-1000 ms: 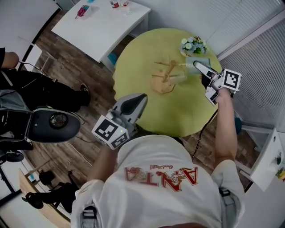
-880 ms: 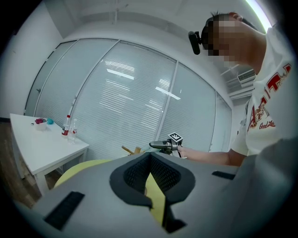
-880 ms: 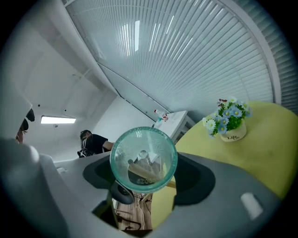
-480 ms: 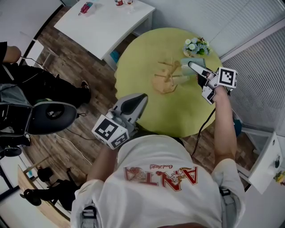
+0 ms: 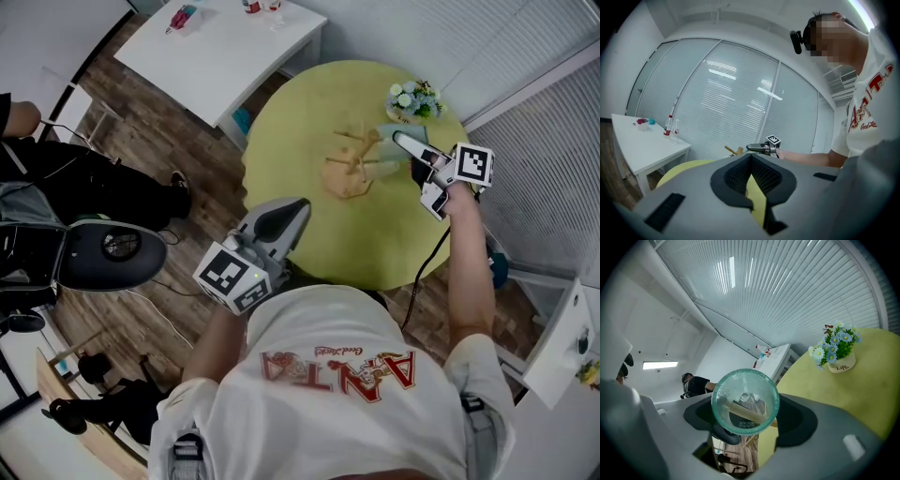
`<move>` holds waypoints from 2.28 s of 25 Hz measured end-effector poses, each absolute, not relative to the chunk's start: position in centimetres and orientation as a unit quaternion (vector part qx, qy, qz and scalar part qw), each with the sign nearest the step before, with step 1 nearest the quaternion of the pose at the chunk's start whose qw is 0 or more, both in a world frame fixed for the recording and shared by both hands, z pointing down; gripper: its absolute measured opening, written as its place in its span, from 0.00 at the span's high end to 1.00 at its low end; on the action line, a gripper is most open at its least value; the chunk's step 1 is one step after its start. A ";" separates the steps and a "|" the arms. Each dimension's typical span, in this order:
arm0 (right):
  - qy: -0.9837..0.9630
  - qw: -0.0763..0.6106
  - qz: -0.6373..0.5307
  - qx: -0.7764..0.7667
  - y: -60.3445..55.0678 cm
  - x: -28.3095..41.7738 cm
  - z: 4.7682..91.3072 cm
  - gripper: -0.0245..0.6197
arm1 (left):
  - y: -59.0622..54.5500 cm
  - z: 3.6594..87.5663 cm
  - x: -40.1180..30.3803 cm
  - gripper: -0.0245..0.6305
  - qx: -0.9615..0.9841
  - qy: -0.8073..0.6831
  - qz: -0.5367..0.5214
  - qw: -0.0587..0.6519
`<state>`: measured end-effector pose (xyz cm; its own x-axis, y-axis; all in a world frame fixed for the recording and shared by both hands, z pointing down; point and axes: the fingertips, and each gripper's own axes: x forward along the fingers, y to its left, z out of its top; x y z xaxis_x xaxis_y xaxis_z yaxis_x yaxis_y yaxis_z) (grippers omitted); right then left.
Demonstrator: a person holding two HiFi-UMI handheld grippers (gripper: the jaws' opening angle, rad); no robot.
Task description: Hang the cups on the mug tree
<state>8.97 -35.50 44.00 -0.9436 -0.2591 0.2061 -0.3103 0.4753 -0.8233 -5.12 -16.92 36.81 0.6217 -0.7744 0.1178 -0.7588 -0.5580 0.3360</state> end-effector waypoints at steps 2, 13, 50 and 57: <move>-0.860 0.013 0.481 0.167 -35.6 9.1 43.6 0.44 | -16.9 36.9 -5.2 0.95 0.882 -0.434 -0.022 0.180; -0.869 -0.067 0.410 0.268 -35.2 14.2 40.6 0.38 | -16.8 36.4 -4.7 0.95 0.890 -0.419 -0.027 0.177; -0.875 0.009 0.053 0.481 -16.5 14.0 30.7 0.96 | -16.9 30.3 0.8 0.95 0.950 -0.295 -0.045 0.096; -0.878 0.013 0.051 0.476 -16.3 13.4 30.6 0.96 | -16.1 30.2 0.3 0.95 0.949 -0.299 -0.045 0.093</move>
